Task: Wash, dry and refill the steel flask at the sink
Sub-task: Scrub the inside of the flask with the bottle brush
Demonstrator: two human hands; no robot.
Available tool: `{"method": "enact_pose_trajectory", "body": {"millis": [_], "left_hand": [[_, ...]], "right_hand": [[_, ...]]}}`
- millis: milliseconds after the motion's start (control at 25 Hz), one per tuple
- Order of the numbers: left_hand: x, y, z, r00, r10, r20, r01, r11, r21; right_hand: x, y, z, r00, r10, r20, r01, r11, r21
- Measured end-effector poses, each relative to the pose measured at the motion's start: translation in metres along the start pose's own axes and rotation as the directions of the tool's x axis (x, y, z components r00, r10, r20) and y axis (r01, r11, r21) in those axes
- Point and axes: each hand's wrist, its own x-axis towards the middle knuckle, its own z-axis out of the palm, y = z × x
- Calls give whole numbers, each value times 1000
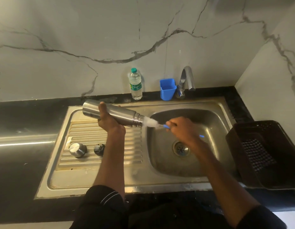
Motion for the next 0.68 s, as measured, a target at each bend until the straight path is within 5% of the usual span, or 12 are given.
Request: {"method": "enact_pose_trajectory", "body": {"millis": [80,240,480,680], "left_hand": [[4,8,-5,1000,25,-18,-26,1000,-18],[-15,-15,0,998,-29,52,26,998,61],[8,19,-4,998,40,-57,-41,999,-26],[-14,-7,8,1000,7,1,-7,998,55]], "right_hand": [[-5,13,-10,994,37,102,-37,999,2],[1,-33,25,977,-125,172,131,991,-19],[-8,30,-15,988,23,149,-12,997,-80],[-1,-31,19,983,-182,14,182,983,-27]]}}
